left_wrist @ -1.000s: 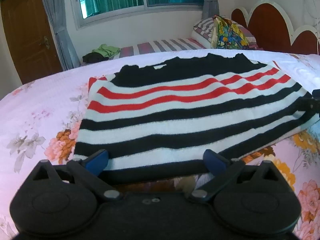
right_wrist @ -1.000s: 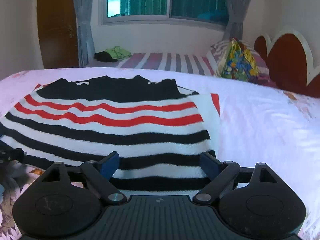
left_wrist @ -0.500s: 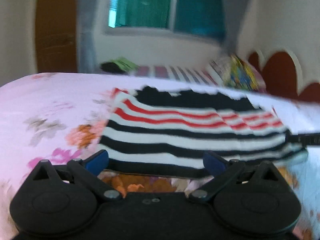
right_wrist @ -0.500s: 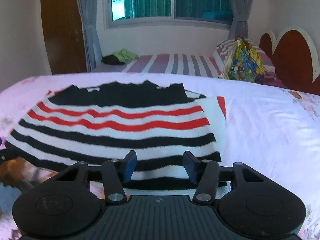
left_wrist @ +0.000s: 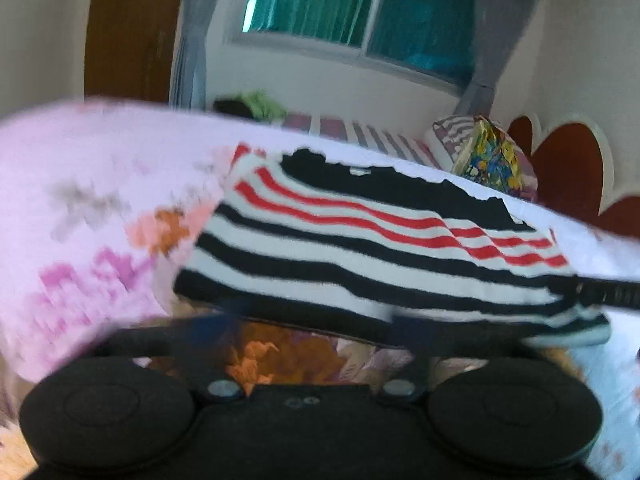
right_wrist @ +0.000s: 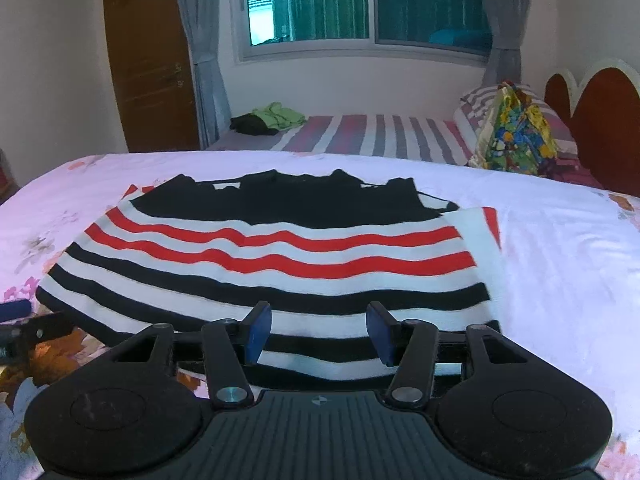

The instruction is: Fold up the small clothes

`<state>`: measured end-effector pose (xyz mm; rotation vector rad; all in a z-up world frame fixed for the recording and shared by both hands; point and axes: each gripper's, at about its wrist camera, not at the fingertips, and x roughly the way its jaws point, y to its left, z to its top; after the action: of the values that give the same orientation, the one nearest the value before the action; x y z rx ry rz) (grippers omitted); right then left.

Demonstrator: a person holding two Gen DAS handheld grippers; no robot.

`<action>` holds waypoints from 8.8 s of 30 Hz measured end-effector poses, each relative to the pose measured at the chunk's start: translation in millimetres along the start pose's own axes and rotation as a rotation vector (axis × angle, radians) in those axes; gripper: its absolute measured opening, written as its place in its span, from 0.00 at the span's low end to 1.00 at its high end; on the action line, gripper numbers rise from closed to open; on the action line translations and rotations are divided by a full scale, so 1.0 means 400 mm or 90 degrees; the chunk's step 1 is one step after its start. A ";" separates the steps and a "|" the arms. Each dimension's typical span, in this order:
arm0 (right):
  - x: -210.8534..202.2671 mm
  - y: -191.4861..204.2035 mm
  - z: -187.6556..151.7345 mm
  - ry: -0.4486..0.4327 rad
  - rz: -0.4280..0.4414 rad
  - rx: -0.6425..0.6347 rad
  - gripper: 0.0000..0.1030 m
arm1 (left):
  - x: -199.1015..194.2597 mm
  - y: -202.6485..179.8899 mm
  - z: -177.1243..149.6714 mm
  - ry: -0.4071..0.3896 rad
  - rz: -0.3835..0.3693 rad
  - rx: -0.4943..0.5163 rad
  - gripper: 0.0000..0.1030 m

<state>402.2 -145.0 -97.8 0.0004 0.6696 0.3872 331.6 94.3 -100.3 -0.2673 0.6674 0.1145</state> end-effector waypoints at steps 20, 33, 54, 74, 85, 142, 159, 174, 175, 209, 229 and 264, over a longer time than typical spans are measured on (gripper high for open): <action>0.099 0.034 0.087 -0.023 0.082 -0.013 0.51 | 0.073 0.176 -0.049 -0.065 -0.209 -0.561 0.68; 0.124 0.023 0.089 -0.012 0.091 -0.013 0.51 | 0.100 0.186 -0.015 -0.073 -0.165 -0.570 0.85; 0.255 0.038 0.072 0.063 0.150 0.036 0.00 | 0.160 0.240 0.008 -0.030 -0.152 -0.549 0.13; -0.039 -0.446 0.014 -0.056 0.125 0.467 0.17 | 0.225 -0.562 0.100 0.155 -0.251 0.165 0.27; -0.092 -0.484 0.054 -0.071 0.205 0.476 0.94 | 0.051 -0.282 0.193 0.008 -0.272 0.038 0.72; 0.093 -0.548 0.115 0.042 0.072 0.310 0.15 | 0.385 -0.330 0.239 0.157 -0.249 0.070 0.89; -0.064 -0.497 0.114 -0.059 0.000 0.180 0.27 | 0.260 -0.347 0.227 0.060 -0.181 0.138 0.84; -0.105 -0.369 -0.012 0.009 -0.022 0.056 0.21 | 0.131 -0.441 0.068 0.020 -0.146 0.315 0.95; -0.121 -0.368 -0.009 0.000 -0.022 0.054 0.21 | 0.118 -0.442 0.063 0.007 -0.138 0.320 0.95; -0.082 -0.403 -0.065 0.072 -0.058 0.141 0.54 | 0.156 -0.428 0.021 0.083 -0.084 0.274 0.99; -0.104 -0.500 -0.003 0.048 0.018 0.276 0.55 | 0.139 -0.456 0.096 0.051 -0.087 0.318 0.99; 0.045 -0.589 0.038 0.132 0.222 0.336 0.78 | 0.378 -0.331 0.195 0.271 -0.351 0.083 0.94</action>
<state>506.5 -355.6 -125.7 0.5913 0.9656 0.5390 521.5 -8.0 -108.6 -0.3444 0.9953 -0.5255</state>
